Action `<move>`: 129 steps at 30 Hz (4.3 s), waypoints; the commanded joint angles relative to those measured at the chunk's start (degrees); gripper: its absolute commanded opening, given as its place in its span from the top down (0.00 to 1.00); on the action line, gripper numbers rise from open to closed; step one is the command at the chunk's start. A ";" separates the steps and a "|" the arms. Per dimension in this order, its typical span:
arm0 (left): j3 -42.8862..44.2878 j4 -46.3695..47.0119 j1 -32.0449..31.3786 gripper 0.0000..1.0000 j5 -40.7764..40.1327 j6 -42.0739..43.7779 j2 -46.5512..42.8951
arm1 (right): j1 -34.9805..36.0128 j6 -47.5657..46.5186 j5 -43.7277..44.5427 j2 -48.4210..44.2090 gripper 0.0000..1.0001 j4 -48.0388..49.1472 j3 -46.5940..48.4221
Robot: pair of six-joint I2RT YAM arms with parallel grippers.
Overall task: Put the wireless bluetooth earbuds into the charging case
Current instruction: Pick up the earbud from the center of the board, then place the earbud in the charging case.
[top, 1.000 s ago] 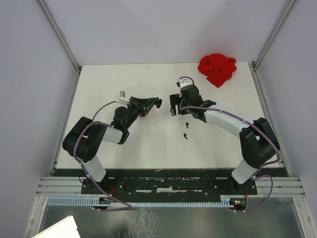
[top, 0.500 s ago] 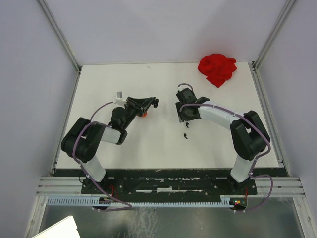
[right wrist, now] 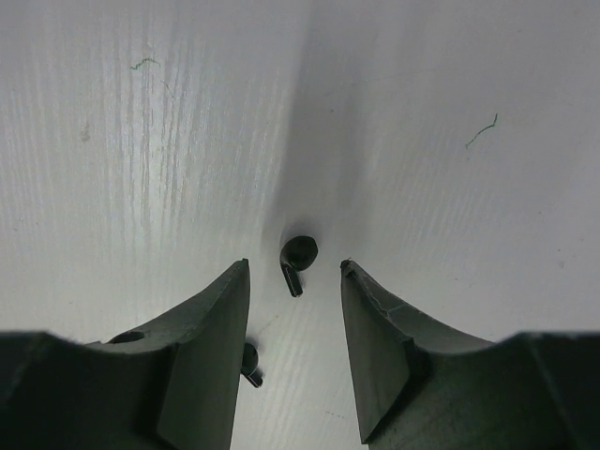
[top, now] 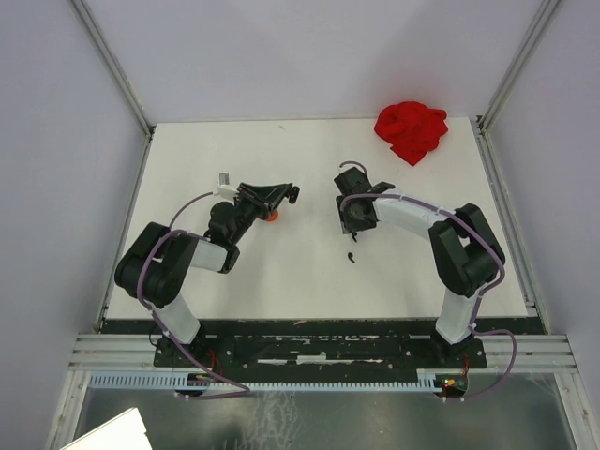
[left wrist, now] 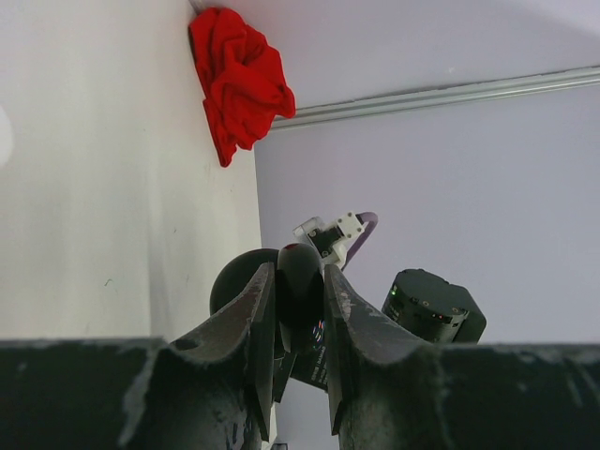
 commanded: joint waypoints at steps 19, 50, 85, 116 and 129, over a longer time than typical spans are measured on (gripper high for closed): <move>-0.12 4.43 0.28 0.97 1.07 -1.34 -1.42 | -2.33 0.70 -4.33 3.11 0.51 0.53 3.39; -0.25 4.28 0.33 0.97 0.94 -1.33 -1.37 | -3.73 0.88 -6.92 4.81 0.64 0.69 2.12; 2.04 4.47 -0.69 0.97 3.05 -4.25 2.77 | -3.66 -4.20 -14.73 -18.42 0.99 41.43 -9.28; 3.39 14.76 -3.02 0.97 3.54 -11.68 8.81 | -0.95 -4.06 -26.92 -12.42 0.99 102.83 -30.26; 3.79 15.03 -3.13 0.97 3.70 -11.95 9.07 | 0.33 -3.94 -29.11 -9.38 0.99 106.56 -30.57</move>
